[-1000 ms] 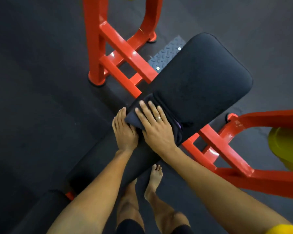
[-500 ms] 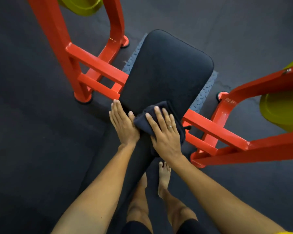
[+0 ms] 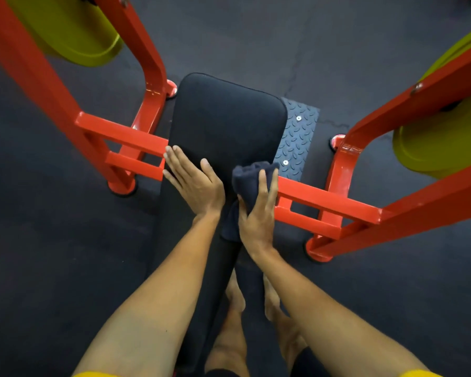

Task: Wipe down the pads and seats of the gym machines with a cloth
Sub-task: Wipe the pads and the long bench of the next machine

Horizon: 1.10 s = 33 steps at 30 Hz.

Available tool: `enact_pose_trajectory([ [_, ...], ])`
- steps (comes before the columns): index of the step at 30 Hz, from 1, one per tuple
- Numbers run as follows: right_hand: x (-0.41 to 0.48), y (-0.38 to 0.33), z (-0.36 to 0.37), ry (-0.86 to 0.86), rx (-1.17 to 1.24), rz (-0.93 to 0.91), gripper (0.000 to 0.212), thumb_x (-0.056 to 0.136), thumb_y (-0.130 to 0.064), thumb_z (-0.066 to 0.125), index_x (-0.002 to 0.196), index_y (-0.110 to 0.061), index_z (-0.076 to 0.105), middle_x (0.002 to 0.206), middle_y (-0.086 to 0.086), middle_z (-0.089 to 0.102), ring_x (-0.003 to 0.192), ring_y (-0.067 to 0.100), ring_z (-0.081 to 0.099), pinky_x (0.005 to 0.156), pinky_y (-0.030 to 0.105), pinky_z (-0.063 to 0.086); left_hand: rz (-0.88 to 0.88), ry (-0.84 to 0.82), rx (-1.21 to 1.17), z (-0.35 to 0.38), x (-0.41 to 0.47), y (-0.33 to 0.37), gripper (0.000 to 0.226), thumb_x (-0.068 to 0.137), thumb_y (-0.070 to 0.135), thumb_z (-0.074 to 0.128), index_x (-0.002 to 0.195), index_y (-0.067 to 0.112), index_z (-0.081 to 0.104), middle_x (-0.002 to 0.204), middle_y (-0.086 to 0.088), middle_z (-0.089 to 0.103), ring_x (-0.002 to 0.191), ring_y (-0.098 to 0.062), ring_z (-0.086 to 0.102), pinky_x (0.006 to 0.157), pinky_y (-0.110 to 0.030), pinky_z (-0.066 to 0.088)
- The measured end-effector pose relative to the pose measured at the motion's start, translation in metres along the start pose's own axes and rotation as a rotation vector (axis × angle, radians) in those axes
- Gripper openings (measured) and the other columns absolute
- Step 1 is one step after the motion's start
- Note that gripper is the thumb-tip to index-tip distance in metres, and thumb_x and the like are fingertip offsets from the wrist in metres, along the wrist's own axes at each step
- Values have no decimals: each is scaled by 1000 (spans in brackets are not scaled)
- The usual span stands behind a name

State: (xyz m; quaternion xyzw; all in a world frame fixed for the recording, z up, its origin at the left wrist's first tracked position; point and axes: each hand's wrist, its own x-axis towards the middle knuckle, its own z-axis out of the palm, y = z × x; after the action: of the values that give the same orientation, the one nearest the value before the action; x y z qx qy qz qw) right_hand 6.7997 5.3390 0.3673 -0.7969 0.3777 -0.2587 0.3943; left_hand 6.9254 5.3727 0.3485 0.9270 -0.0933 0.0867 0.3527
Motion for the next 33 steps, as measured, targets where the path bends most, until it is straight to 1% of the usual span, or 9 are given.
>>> enact_pose_trajectory([
  [2,6,2,-8,-46,54,12,80,93,-6,68,158,-18,24,168,20,12,155,35,17,116,4,12,-4,38,38,2,0,2,62,104,29,36,154,-6,26,163,-23,23,153,-35,19,124,-56,13],
  [4,34,-10,-13,-19,101,31,76,94,-6,66,159,-17,27,169,19,12,153,35,20,116,6,16,21,61,69,4,-3,1,61,104,28,35,154,-6,27,163,-22,25,153,-35,21,123,-56,15],
  [7,96,-34,-19,91,98,50,72,98,-13,63,160,-22,28,170,9,13,152,32,27,115,34,38,12,77,72,7,-3,4,60,105,28,33,154,-6,28,163,-22,26,153,-34,21,124,-54,15],
  [10,117,-36,-24,132,47,31,71,98,-12,63,160,-23,30,170,6,15,152,29,29,110,39,43,20,82,78,6,-4,5,61,104,30,31,154,-5,28,163,-21,26,153,-33,22,124,-54,16],
  [15,58,-13,-20,-6,-52,-61,86,90,-1,67,158,-27,22,170,13,8,155,34,18,116,41,40,14,93,93,8,-2,1,61,105,33,28,153,-5,29,162,-20,27,153,-33,22,123,-55,18],
  [19,84,-10,-27,-80,-144,-175,84,87,-1,65,159,-24,31,170,15,5,157,38,6,117,58,36,11,95,89,10,-1,4,62,106,34,27,154,-4,29,163,-20,26,153,-32,21,123,-55,17],
  [23,121,-40,-15,-20,-363,-304,75,85,-8,60,157,-18,40,167,20,20,156,39,12,126,55,14,0,81,52,10,-1,1,61,105,33,31,153,-4,30,162,-21,27,152,-33,23,123,-54,17],
  [29,65,-12,-18,-324,-477,-677,70,90,-19,62,157,-16,40,166,19,25,156,32,18,127,50,16,-49,9,10,-1,-6,-15,61,104,35,32,156,3,28,164,-15,25,154,-28,20,126,-49,11],
  [33,86,-5,-33,-323,-545,-768,73,88,-5,60,157,-18,40,166,16,27,155,31,22,127,47,15,-267,95,75,-3,-31,-33,61,105,41,30,156,8,32,163,-10,31,153,-24,24,123,-56,15],
])
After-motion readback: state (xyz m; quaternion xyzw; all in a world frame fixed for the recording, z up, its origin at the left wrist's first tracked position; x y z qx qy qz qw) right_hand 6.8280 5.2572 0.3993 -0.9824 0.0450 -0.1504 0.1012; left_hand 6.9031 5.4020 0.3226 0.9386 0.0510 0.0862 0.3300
